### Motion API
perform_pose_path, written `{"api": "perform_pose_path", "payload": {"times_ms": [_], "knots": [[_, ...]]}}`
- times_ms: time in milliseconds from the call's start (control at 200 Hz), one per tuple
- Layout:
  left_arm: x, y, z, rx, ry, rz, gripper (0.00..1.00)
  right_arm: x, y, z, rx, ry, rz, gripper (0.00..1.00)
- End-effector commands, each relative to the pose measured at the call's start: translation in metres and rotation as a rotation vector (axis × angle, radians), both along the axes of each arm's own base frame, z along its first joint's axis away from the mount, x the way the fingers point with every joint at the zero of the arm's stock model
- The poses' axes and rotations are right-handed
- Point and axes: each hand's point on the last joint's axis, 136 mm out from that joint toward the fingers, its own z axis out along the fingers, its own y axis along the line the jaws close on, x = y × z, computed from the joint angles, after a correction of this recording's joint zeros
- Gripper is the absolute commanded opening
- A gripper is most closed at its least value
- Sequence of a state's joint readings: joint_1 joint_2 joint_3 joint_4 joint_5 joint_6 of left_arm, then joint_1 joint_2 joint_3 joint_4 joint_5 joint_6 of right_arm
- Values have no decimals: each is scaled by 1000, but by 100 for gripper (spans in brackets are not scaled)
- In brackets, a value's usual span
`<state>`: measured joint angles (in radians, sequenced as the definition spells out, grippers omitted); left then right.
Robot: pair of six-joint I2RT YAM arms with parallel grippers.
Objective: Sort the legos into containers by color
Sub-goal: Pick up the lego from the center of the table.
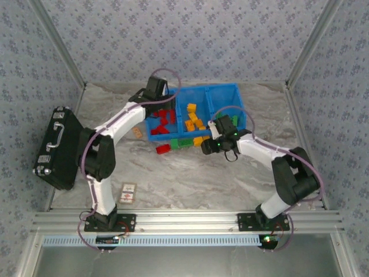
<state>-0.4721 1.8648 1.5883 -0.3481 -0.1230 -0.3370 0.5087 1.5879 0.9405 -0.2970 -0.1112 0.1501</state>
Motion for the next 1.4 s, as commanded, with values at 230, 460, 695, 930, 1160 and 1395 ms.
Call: {"api": "perform_pose_path", "payload": {"times_ms": [230,460,695,930,1160,1395], "knots": [[-33,22,68,5,-111,-28,67,31,-1,-19,-203,-33,-84,65],[-53,32,102,-49,-179,-23,69,38,-4,-32,-244,-16,-113,65],[-63,40,104,-15,-185,-28,70,46,-1,-47,-247,-7,-131,63],[-65,46,103,-3,-187,-17,70,45,2,-52,-213,13,-139,54],[-68,48,90,9,-157,-14,70,43,1,-47,-204,9,-138,44],[-75,58,84,15,-151,5,70,36,7,-16,-155,-25,-111,39]]}}
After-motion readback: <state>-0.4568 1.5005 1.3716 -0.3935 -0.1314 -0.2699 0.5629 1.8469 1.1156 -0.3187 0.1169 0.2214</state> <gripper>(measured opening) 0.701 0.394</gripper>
